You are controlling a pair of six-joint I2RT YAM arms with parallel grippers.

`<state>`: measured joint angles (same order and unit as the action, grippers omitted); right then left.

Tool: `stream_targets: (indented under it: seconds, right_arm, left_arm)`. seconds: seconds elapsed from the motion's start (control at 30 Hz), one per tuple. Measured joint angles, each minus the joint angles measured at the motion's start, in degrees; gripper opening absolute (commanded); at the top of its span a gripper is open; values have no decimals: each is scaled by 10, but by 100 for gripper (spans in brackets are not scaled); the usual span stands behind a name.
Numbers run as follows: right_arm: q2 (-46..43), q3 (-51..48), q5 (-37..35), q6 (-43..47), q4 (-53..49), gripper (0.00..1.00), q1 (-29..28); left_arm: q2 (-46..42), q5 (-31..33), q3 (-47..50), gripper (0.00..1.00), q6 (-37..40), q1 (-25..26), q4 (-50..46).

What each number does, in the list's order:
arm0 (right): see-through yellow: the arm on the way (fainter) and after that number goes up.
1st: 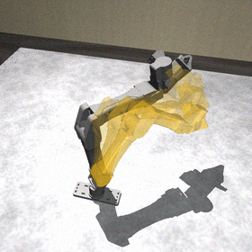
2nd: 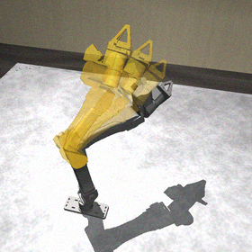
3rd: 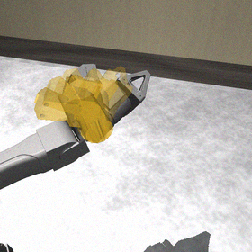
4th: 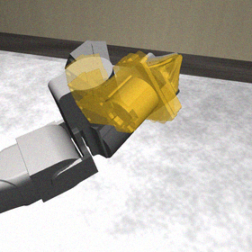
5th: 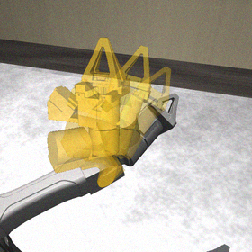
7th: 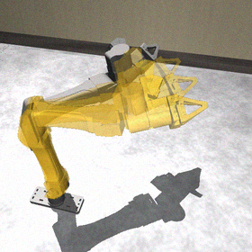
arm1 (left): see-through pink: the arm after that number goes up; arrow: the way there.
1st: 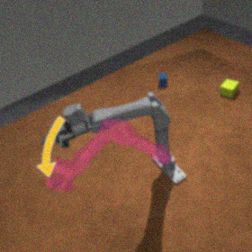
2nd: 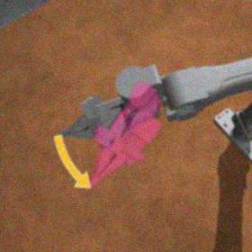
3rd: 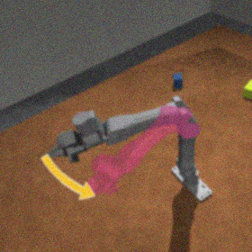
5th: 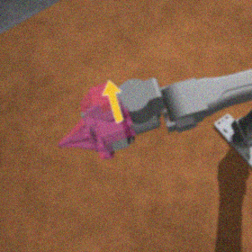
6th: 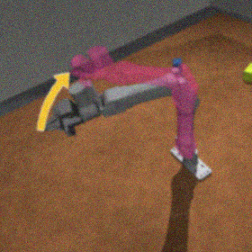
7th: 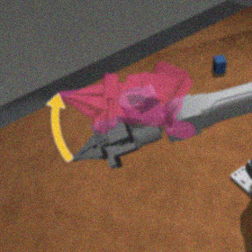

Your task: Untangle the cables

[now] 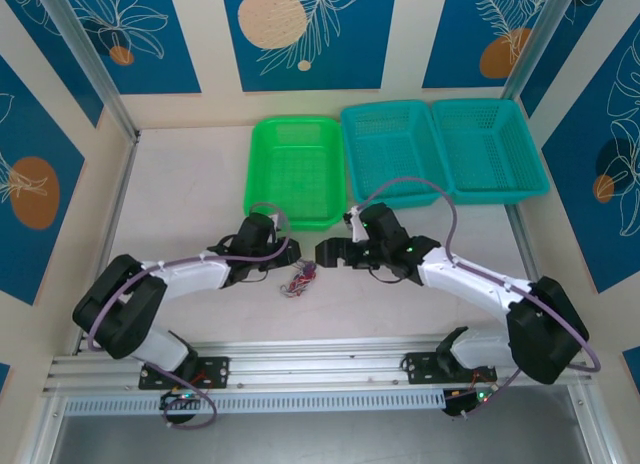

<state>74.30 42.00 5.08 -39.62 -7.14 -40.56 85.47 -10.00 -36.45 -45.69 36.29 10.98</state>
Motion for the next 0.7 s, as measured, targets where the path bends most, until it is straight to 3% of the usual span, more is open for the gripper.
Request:
stream_targets:
  seconds: [0.03, 0.27, 0.37, 0.6, 0.7]
  right_arm:
    - [13, 0, -4, -2, 8, 94, -9]
    - [115, 0, -33, -14, 78, 94, -50]
    - [164, 0, -40, -15, 111, 88, -62]
    - [238, 30, -53, -38, 157, 24, -68]
    - [237, 31, -69, -51, 156, 10, -68]
  left_arm:
    - [1, 0, 0, 0, 0, 0, 3]
    - [-2, -2, 1, 0, -5, 0, 11]
    - [-16, -5, 4, 0, -9, 0, 15]
    - [-55, -17, 9, 0, -30, 0, 29]
    - [-89, -17, 17, 0, -35, -2, 19]
